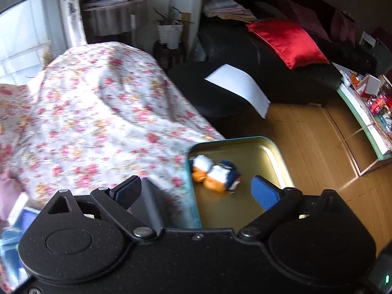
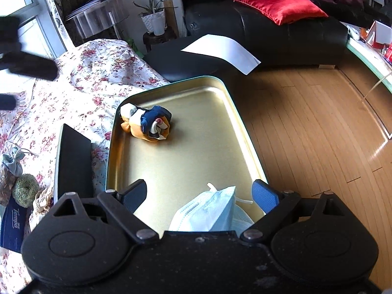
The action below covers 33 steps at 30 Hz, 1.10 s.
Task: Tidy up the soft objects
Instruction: 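Lower the blue cloth into the tray with the left tool while the right tool drops the mask in, then grasp the mesh herbal sachet with the left tool while the right tool grasps the white tissue pack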
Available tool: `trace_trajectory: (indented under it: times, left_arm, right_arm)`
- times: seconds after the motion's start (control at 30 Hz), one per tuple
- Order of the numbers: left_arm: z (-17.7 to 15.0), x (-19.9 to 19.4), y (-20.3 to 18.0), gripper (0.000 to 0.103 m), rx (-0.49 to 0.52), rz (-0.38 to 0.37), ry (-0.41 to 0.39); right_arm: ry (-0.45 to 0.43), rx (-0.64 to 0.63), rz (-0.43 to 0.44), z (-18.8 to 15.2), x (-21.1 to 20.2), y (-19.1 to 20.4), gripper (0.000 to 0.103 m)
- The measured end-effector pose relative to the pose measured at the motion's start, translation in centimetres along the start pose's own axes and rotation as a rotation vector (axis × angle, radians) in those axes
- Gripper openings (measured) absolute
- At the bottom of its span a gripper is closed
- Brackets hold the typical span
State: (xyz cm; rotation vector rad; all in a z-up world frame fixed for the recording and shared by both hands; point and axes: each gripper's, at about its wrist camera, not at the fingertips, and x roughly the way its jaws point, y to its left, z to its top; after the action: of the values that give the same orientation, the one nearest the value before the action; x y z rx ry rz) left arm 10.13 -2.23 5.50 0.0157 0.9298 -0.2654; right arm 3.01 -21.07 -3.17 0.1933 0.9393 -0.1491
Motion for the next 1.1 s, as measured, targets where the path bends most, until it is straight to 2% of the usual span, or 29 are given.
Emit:
trace_trajectory:
  times: [0.23, 0.5, 0.63, 0.73, 0.87, 1.1]
  left_arm:
    - [-2.0, -5.3, 7.4, 0.094, -0.077, 0.118, -0.039]
    - [-5.9, -9.4, 16.6, 0.096, -0.176, 0.302, -0.028]
    - [-8.4, -10.3, 20.9, 0.096, -0.238, 0.370, -0.008]
    - [-10.4, -10.8, 23.2, 0.096, -0.273, 0.416, 0.003]
    - [-12.7, -10.7, 25.5, 0.096, -0.321, 0.444, 0.031]
    - [-15.9, -9.3, 27.8, 0.096, -0.403, 0.425, 0.098]
  right_arm:
    - [-0.059, -0.097, 0.017, -0.8, -0.4, 2.6, 0.093]
    - [-0.135, -0.253, 0.089, -3.1, -1.7, 6.5, 0.096]
    - [-0.163, -0.277, 0.119, -4.5, -2.4, 8.0, 0.096]
    - [-0.179, -0.250, 0.140, -5.4, -3.2, 8.6, 0.097]
    - [-0.183, -0.216, 0.175, -7.0, -4.7, 9.2, 0.099]
    - [-0.171, -0.260, 0.179, -9.4, -6.6, 11.6, 0.102]
